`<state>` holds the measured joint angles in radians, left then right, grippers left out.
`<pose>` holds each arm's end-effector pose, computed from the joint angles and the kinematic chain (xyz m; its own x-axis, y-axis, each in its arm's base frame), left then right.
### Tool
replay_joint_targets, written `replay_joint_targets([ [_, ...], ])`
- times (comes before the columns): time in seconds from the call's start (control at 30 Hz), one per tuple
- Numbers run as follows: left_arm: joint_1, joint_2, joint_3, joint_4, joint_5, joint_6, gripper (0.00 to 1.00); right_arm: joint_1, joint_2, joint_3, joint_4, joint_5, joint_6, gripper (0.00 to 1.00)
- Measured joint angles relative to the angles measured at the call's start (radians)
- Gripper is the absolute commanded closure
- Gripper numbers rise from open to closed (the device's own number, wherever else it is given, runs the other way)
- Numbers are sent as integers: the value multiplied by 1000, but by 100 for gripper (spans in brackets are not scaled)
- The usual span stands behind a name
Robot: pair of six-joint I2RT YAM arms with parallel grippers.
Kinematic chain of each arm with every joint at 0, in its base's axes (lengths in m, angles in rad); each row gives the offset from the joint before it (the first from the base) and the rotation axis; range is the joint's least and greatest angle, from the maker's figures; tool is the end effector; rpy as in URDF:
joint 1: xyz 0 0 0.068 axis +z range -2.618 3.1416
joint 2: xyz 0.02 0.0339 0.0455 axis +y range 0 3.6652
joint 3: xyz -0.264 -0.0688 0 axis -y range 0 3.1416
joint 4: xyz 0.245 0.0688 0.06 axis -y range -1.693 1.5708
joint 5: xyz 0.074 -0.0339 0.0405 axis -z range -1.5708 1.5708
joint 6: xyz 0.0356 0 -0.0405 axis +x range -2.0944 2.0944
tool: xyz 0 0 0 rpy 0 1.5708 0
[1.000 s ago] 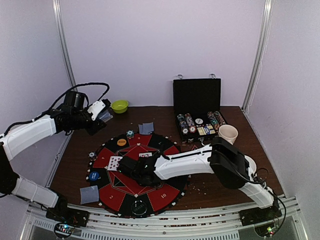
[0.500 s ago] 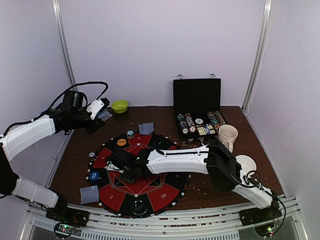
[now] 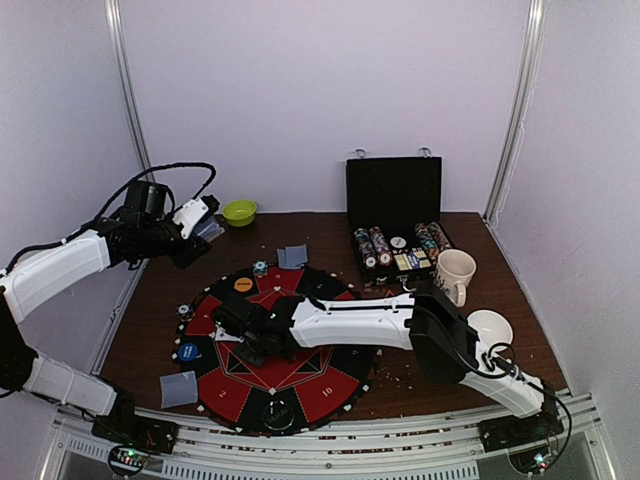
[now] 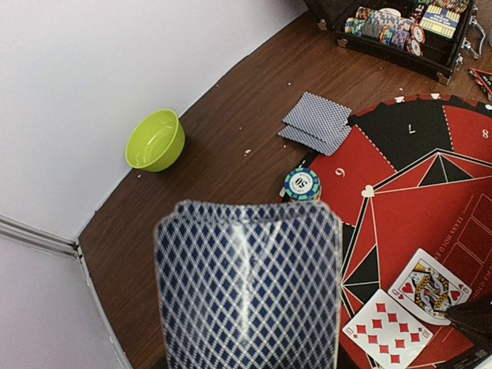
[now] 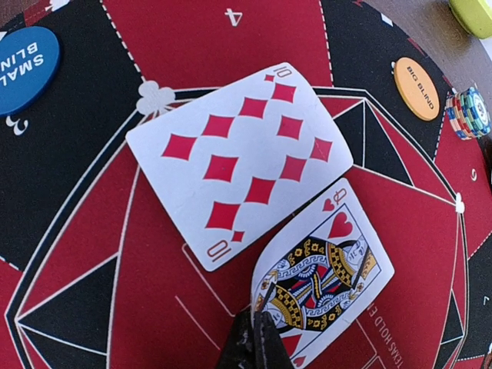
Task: Distribute texas hold em gaming equipment
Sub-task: Flop the poker card in the community card area.
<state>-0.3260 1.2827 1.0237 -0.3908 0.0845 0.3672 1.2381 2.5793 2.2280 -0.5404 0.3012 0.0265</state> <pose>0.2684 -0.0939 0.2956 -0.3975 0.5120 -0.7615 0.5630 0.7914 0.2382 0.1935 0.5276 0.1422 -0.2764 -0.7223 -0.6340 -0.8347 0.5073 -0.2141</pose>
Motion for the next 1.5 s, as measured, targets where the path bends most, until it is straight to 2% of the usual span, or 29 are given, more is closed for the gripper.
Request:
replay_joint_targets([
  [0.67, 0, -1, 0, 0, 6, 0, 62, -12, 20, 28, 5, -14, -22, 100],
  [0.97, 0, -9, 0, 0, 9, 0, 62, -13, 17, 27, 5, -32, -22, 80],
  [1.2, 0, -10, 0, 0, 10, 0, 62, -17, 6, 15, 7, -51, -23, 77],
  [1.4, 0, -10, 0, 0, 11, 0, 62, -10, -53, -58, 10, -180, -57, 60],
  [1.5, 0, -10, 0, 0, 14, 0, 62, -15, -116, -140, 16, -297, -72, 57],
])
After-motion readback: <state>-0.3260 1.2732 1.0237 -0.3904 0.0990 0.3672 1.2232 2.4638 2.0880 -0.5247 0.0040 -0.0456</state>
